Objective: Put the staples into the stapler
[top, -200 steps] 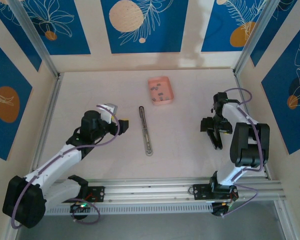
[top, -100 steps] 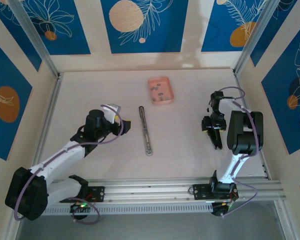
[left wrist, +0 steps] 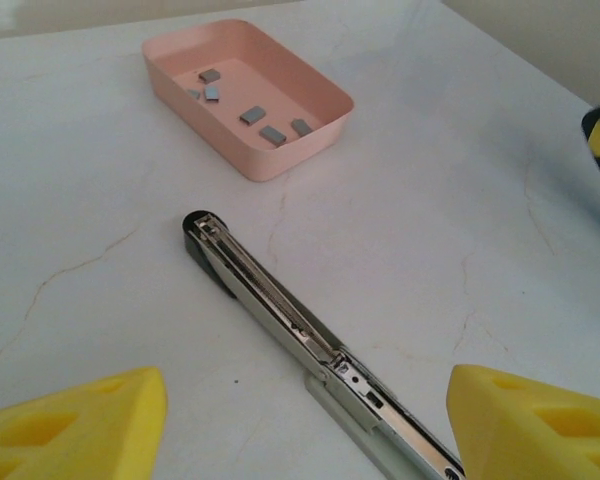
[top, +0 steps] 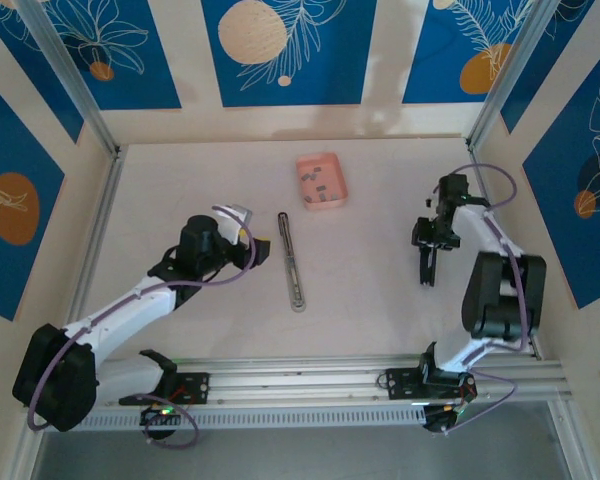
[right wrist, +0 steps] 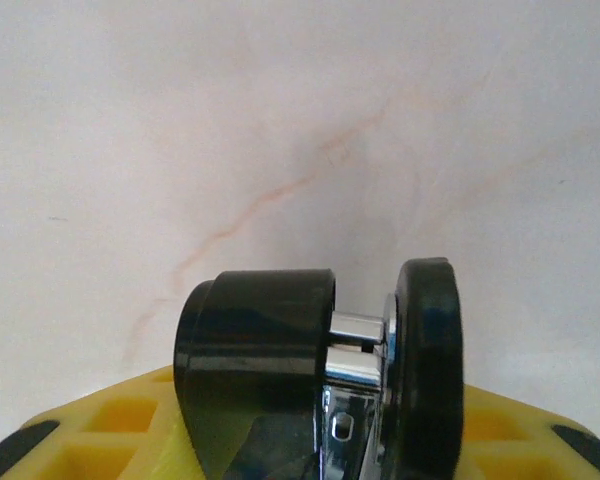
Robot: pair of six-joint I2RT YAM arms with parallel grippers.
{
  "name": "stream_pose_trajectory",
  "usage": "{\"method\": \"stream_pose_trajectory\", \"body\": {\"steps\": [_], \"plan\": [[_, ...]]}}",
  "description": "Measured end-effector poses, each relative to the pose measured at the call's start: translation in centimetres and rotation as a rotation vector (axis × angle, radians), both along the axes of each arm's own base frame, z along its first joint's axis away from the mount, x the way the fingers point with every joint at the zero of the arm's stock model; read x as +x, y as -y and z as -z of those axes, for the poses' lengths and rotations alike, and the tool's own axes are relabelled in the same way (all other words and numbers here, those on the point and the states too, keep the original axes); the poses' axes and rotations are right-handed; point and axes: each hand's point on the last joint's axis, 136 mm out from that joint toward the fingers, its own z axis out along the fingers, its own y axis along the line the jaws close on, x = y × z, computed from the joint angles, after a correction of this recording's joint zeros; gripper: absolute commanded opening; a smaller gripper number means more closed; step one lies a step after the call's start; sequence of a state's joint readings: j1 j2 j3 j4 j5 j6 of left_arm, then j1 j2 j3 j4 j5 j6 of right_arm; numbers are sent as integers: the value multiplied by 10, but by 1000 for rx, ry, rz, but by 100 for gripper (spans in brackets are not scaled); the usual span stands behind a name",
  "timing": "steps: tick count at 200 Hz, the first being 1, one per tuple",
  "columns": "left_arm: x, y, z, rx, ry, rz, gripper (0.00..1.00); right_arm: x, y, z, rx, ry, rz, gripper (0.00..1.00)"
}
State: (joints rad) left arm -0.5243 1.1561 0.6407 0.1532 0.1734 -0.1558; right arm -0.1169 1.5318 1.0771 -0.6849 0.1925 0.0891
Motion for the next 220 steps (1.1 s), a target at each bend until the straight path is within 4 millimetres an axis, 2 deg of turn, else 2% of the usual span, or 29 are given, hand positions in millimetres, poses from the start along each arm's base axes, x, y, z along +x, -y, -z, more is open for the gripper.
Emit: {"method": "stream_pose_trajectory", "body": {"steps": [21, 42, 100, 159, 186, 220], "plan": [[-2, 8, -6, -20, 18, 28, 70, -1, -18, -44, 117, 183, 47, 37], [-5, 20, -12, -43, 35, 68, 70, -10, -44, -67, 276, 318, 83, 34], [-28, 54, -25, -99, 73, 225, 70, -49, -142, -50, 551, 325, -19, 32], [-49, 83, -27, -132, 59, 369, 72, -67, -223, -77, 711, 375, -171, 31], [-56, 94, -30, -149, 56, 412, 73, -70, -243, -86, 747, 394, -186, 31], [-57, 96, -36, -179, 56, 420, 73, -67, -253, -73, 739, 357, -150, 31]]}}
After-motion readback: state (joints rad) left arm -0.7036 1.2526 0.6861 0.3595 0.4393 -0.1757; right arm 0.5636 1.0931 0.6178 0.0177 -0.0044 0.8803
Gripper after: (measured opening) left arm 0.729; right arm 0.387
